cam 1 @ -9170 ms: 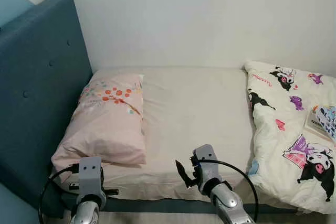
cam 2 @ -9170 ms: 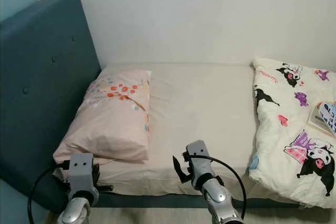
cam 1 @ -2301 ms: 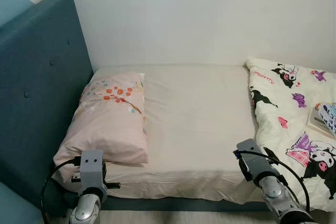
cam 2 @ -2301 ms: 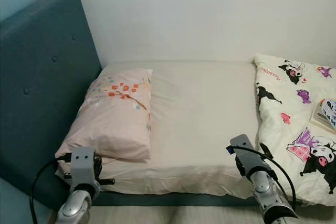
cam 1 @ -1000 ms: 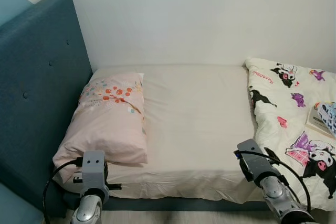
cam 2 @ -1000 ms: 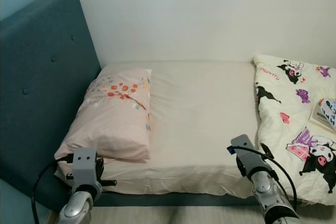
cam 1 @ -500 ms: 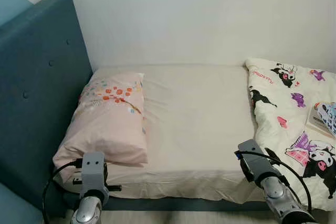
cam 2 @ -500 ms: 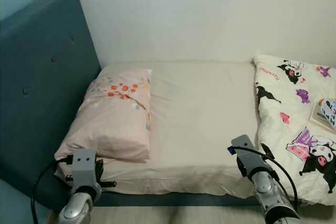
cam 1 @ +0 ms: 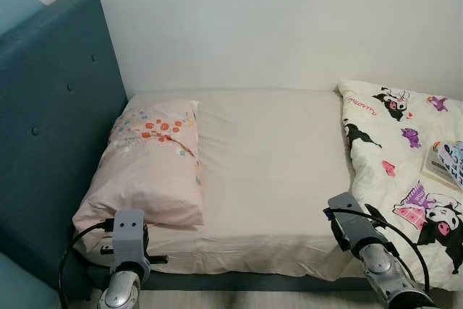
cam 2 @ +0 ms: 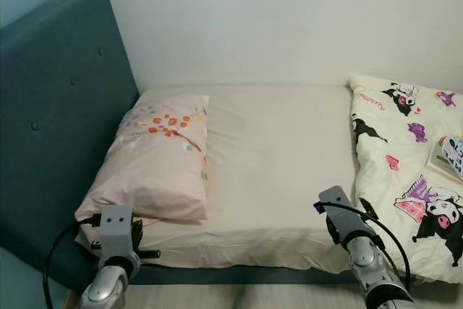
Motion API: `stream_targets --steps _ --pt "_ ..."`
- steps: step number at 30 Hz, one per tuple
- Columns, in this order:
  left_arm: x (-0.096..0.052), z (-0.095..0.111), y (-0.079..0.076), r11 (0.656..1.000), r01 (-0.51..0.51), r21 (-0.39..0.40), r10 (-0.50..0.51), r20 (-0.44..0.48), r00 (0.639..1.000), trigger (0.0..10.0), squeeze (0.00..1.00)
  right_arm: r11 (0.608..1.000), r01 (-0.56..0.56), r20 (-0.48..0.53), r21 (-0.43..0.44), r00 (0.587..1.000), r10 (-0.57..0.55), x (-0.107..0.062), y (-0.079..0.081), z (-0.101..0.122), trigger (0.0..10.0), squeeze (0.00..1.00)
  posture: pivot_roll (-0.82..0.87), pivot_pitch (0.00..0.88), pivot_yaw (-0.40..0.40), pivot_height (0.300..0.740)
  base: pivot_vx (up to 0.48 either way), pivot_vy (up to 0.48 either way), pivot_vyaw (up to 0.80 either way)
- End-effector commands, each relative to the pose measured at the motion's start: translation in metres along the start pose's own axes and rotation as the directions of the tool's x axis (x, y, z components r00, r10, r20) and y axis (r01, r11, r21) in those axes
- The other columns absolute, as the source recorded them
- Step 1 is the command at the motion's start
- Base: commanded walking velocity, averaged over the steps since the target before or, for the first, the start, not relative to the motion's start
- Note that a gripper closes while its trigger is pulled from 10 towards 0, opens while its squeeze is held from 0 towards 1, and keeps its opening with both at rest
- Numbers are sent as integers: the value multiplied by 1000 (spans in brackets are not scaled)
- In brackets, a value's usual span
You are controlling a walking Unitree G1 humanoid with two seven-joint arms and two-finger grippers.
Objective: Clean up the room
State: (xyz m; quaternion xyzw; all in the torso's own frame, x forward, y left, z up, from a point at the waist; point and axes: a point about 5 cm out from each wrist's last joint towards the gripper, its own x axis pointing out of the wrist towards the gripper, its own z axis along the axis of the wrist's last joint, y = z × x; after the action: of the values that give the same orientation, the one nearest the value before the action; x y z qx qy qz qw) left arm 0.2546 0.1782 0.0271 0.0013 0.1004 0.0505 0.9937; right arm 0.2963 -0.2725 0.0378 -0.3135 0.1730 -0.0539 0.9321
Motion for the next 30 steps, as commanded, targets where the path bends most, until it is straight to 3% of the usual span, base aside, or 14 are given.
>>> stream_targets --steps 1,30 --pt "-2 -3 -1 1000 1 3 -1 -15 1000 10000 0 1000 0 -18 4 1000 0 -2 -1 -6 10000 0 -12 121 -20 740 0 0 0" --pt "-1 -2 0 1000 1 3 -1 -14 1000 10000 0 1000 -1 -14 4 1000 1 -2 2 -4 10000 0 -10 127 -16 740 0 0 0"
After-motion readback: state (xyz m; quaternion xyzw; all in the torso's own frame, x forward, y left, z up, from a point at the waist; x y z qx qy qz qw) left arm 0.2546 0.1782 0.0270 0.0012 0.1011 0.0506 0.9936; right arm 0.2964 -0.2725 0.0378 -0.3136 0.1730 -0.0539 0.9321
